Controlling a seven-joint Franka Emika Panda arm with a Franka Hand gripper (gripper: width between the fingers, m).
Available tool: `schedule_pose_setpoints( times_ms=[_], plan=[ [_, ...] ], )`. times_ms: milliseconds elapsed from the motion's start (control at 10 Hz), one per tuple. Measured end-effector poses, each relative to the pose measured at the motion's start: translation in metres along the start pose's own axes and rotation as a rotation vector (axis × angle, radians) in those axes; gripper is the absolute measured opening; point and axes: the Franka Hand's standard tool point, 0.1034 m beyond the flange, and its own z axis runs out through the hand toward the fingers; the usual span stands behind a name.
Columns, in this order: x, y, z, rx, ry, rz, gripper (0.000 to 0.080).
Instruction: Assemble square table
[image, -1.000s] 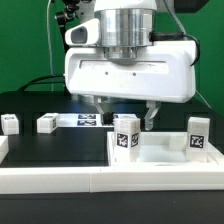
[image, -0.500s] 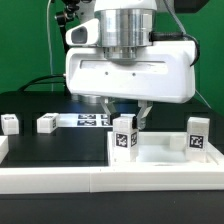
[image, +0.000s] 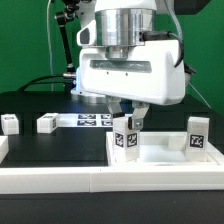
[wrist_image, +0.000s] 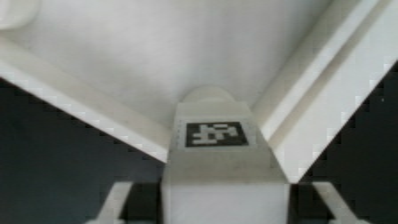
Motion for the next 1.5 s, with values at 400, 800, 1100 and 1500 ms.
schedule_pose_setpoints(
  times_ms=[400,800,1100,1500],
  plan=[
    [-0.0036,-0.0018,-0.0001,0.02,0.001,0.381,0.029],
    [-0.0036,-0.0026,0.0001,0.028,-0.009,0.737,0.029],
    [-0.0044,-0.0032,0.0002,0.029,-0.013,0.933,0.029],
    [-0.0031,-0.0042,0.0002,0.04,-0.019,0.927,0.0292]
  ],
)
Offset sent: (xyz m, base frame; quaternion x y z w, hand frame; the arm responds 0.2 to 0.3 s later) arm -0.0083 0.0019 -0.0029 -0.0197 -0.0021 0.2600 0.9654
